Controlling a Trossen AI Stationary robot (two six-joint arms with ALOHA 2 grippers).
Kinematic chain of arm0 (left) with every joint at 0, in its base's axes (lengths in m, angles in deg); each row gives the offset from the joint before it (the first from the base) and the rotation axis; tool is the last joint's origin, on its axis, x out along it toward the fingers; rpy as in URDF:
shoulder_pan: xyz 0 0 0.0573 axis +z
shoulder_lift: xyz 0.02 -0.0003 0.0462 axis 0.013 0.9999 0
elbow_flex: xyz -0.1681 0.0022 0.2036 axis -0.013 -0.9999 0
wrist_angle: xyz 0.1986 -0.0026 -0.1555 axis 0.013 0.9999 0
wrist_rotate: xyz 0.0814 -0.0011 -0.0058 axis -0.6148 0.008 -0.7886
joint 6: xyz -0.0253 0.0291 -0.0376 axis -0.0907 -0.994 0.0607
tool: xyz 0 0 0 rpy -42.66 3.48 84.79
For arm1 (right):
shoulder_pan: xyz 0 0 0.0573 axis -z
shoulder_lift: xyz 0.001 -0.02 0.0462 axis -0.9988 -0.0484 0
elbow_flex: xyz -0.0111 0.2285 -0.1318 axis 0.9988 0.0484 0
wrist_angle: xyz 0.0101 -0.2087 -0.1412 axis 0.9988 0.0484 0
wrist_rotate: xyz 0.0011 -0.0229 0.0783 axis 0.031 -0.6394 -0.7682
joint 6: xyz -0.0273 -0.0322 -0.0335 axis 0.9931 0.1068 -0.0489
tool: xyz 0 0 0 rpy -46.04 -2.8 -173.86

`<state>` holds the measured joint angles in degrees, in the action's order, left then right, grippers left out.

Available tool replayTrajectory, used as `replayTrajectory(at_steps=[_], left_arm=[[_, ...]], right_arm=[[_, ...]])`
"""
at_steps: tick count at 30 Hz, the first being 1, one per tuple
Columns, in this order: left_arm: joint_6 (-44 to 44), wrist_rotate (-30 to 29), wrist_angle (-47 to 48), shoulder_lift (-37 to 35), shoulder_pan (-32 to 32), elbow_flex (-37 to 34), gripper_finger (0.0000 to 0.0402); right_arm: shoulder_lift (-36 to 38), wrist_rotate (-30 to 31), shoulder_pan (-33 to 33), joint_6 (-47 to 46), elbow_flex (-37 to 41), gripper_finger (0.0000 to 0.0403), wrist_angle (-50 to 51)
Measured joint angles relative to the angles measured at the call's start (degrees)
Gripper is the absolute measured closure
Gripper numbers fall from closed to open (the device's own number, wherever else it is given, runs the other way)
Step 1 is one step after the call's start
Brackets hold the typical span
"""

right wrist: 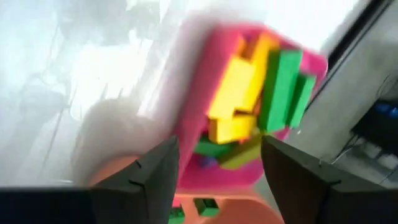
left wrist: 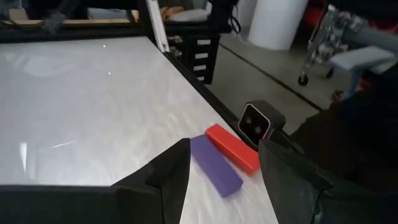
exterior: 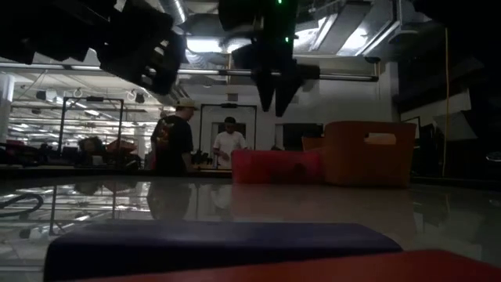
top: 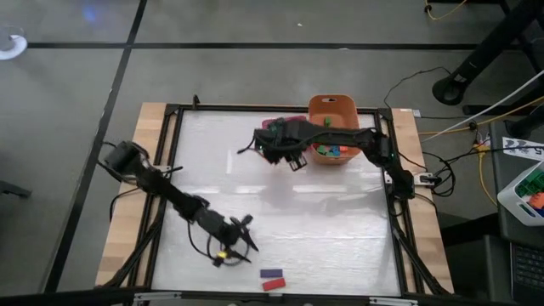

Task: Sort blocks by size
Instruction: Put the large purple block into the pink bin

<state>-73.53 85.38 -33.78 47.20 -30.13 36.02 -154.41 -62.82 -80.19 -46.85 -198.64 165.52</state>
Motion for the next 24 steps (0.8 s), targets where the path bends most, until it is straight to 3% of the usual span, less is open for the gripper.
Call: replayTrajectory(at_steps=[11,15,24], left_arm=[[-1.3,-7.5,0.7,15.8,-4.8,13.3,0.0224],[-1.0,-11.9,0.9,18.0,-5.8,14.5,0.0224],[3.7,-15.1,0.7,20.8,-7.6,14.9,0.0224]], right_arm=[[0.0,-5.5,-14.1,-2.4,-1.3,0.0178,2.9],[0.3,-5.5,-18.6,-5.9,-1.3,0.0178,7.2],[0.7,-5.4,-27.4,-13.2,-1.2,0.0178,12.3]])
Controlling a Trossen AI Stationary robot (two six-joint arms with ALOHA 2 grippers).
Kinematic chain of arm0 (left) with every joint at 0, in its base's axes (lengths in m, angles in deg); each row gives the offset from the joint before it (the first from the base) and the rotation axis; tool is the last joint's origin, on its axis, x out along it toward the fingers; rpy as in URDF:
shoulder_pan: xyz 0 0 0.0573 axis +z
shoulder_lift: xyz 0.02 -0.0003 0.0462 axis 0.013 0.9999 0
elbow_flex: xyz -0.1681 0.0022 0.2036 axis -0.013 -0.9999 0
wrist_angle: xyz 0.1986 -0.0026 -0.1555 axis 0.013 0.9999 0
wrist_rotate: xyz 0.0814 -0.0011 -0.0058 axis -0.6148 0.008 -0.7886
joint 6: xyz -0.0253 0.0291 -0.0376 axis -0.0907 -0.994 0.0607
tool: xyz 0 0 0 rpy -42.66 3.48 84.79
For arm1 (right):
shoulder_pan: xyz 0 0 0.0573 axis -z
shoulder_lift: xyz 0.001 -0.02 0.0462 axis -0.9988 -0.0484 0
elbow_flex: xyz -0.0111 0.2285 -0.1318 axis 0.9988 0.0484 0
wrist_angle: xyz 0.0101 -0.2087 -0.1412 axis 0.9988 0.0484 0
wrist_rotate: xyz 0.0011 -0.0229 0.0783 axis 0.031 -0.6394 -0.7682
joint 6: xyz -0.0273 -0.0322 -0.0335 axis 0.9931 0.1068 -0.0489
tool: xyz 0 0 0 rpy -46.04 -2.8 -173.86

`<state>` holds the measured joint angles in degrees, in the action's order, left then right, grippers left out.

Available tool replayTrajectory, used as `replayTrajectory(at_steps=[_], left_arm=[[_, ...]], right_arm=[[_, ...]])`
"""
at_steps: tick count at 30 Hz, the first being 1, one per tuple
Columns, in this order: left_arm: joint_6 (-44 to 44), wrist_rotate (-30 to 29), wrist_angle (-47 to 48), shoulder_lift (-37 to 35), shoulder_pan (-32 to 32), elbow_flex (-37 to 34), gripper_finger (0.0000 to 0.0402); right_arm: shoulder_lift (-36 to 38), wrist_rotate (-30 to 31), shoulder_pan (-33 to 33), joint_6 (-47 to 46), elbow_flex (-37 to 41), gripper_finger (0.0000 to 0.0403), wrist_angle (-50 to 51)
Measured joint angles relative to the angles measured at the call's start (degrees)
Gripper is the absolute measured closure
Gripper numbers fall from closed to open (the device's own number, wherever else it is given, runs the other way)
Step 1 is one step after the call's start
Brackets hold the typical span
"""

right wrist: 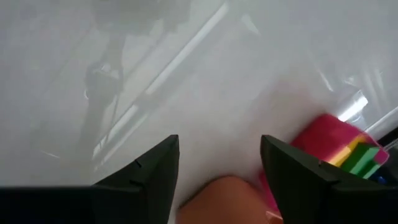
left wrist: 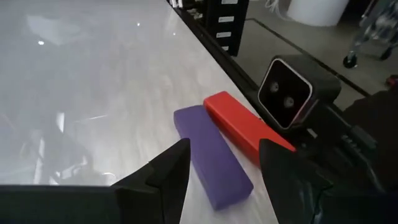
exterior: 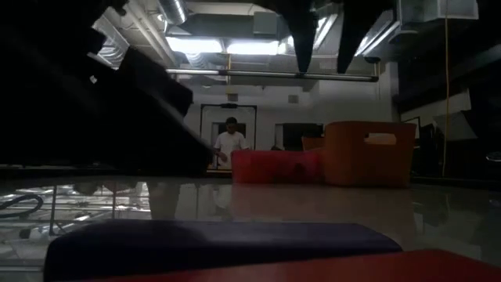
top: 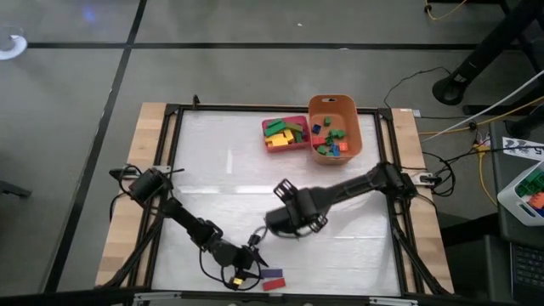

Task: Sort blocks by size
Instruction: Put the large purple block into the pink bin

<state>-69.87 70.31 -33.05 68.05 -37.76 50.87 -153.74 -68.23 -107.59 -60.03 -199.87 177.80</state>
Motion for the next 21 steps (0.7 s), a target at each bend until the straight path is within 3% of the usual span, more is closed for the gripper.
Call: replayTrajectory(at_steps=[11,21], left_arm=[[-0.2,-2.9,-0.2,0.7,-1.6,0.1,0.0224],[-0.1,-3.0,0.0,0.7,-1.6,0.1,0.0224]], right_arm=[[0.0,0.7,-8.2,-9.2,0.0,0.0178,-1.3],[0.0,5.4,-15.0,-13.7,0.0,0.0178,-11.0]])
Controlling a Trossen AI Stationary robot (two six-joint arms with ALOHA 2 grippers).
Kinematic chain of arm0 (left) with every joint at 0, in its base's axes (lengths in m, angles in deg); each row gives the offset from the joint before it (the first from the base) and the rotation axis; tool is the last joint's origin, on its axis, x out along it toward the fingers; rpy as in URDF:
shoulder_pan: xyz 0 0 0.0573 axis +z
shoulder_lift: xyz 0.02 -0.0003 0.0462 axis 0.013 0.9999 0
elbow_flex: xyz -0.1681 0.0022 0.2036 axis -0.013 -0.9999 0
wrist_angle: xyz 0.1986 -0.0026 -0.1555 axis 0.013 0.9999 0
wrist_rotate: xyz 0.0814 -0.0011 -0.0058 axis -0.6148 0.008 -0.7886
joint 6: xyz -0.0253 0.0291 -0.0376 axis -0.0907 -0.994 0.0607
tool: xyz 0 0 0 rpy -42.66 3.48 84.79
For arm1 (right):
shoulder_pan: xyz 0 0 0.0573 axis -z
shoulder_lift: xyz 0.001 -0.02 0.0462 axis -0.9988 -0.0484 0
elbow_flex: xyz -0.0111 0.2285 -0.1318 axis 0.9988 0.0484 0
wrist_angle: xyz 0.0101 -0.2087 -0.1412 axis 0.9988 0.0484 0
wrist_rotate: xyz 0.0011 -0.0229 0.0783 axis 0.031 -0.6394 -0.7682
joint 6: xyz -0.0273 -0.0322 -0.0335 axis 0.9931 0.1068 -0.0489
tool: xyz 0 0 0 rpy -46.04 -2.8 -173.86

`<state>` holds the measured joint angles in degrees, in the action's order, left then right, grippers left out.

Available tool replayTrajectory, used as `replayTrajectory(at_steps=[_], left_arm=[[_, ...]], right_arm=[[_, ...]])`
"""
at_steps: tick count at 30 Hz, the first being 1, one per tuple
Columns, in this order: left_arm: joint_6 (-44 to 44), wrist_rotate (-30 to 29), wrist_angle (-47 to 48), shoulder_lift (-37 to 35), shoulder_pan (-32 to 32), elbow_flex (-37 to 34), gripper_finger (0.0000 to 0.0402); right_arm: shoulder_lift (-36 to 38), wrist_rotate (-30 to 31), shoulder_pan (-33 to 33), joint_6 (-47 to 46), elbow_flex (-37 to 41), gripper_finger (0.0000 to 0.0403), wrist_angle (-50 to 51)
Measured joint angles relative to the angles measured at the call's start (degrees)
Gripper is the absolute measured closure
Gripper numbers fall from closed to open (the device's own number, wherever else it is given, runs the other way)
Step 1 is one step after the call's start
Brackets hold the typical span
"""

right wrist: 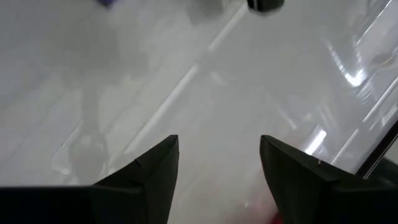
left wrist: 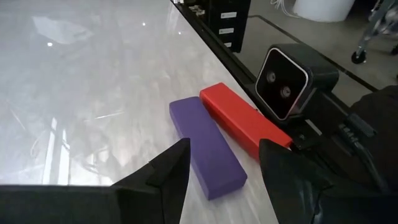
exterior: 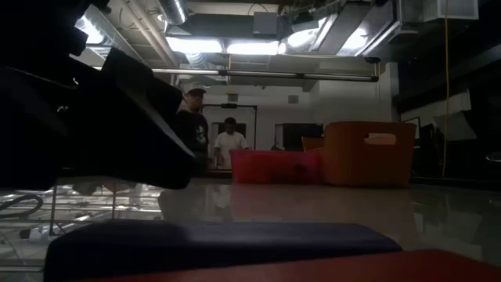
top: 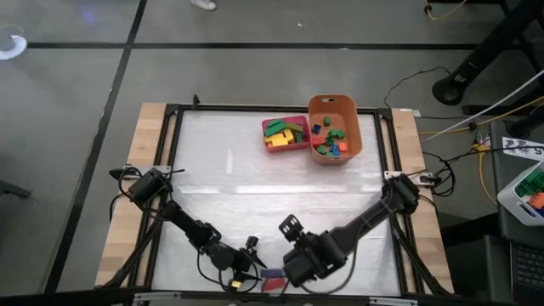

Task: Sort blocks by size
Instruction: Put the large purple block into the pink bin

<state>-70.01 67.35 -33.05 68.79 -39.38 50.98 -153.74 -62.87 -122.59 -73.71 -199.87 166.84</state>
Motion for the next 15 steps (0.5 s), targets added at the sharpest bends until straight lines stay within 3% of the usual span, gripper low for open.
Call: replayTrajectory(at_steps=[15], left_arm=[[-1.5,-1.1,-0.1,4.4,0.0,4.4,0.0224]], right_arm=[[0.0,0.9,-4.6,-0.3,0.0,0.0178,-7.1]])
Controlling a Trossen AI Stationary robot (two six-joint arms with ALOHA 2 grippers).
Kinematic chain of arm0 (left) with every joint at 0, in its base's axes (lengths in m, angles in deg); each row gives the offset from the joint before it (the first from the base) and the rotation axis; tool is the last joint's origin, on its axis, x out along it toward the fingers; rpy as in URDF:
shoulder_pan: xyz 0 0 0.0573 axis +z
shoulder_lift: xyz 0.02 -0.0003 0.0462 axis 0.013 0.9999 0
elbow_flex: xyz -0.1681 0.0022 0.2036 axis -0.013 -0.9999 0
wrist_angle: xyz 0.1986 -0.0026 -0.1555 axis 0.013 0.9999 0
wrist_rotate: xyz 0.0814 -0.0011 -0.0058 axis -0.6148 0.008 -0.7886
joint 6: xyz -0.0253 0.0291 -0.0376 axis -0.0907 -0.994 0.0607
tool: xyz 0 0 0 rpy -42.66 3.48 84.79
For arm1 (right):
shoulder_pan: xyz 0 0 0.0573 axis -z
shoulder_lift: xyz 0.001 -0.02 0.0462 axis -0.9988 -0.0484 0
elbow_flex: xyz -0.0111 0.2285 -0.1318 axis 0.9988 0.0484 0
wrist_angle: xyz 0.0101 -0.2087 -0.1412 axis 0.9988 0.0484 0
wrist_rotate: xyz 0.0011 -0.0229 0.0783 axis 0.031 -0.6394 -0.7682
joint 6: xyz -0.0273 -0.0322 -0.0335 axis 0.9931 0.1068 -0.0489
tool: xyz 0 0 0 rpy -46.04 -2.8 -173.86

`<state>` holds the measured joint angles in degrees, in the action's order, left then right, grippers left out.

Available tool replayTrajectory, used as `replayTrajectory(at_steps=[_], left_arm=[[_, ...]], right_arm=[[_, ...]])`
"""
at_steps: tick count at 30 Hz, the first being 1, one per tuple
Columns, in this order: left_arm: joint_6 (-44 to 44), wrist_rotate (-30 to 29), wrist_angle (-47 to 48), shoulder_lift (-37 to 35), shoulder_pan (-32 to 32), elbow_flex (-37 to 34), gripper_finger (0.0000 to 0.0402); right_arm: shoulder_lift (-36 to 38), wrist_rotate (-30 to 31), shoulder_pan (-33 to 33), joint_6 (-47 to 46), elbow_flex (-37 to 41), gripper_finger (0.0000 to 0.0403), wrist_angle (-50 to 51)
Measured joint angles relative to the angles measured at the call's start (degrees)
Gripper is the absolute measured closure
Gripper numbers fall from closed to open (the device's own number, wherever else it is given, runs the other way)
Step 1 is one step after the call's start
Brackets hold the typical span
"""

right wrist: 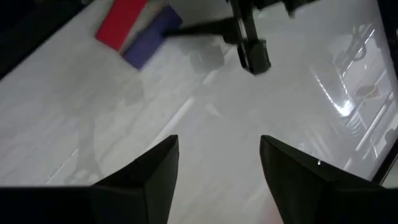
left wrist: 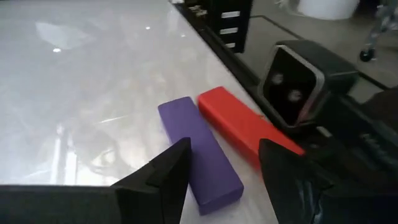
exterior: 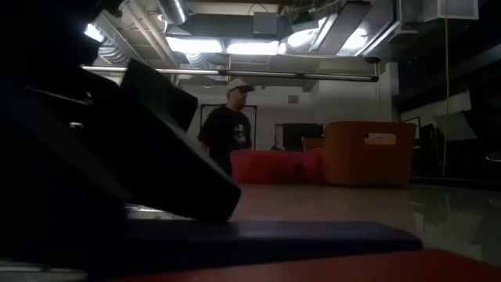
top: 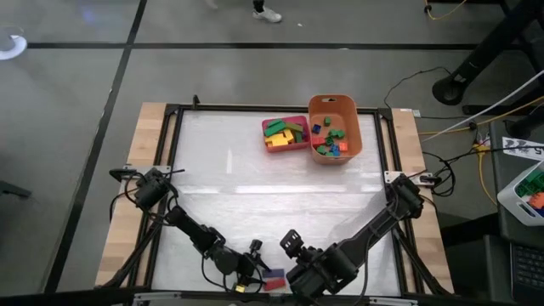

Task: Sort blocks by size
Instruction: Put the large purple block into the pink bin

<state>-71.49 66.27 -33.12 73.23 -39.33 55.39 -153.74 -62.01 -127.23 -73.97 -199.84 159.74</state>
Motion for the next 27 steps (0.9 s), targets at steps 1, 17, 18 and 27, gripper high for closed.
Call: replayTrajectory(at_steps=[1,17,18,27], left_arm=[[0.0,-0.6,0.3,0.0,0.1,0.0,0.0224],[-0.2,-8.7,3.4,0.1,0.7,0.0,0.0224],[-0.1,-8.7,3.4,0.1,0.8,0.0,0.0224],[1.5,-8.1,3.3,0.1,2.2,0.0,0.0324]], right_arm=[[0.0,0.0,-0.3,0.0,0.0,0.0178,-0.4],[0.0,0.9,-3.2,0.0,0.0,0.0178,-2.3],[0.0,1.3,-3.2,0.0,0.0,0.0178,-2.3],[0.0,1.4,-3.2,0.0,0.0,0.0178,-2.3]])
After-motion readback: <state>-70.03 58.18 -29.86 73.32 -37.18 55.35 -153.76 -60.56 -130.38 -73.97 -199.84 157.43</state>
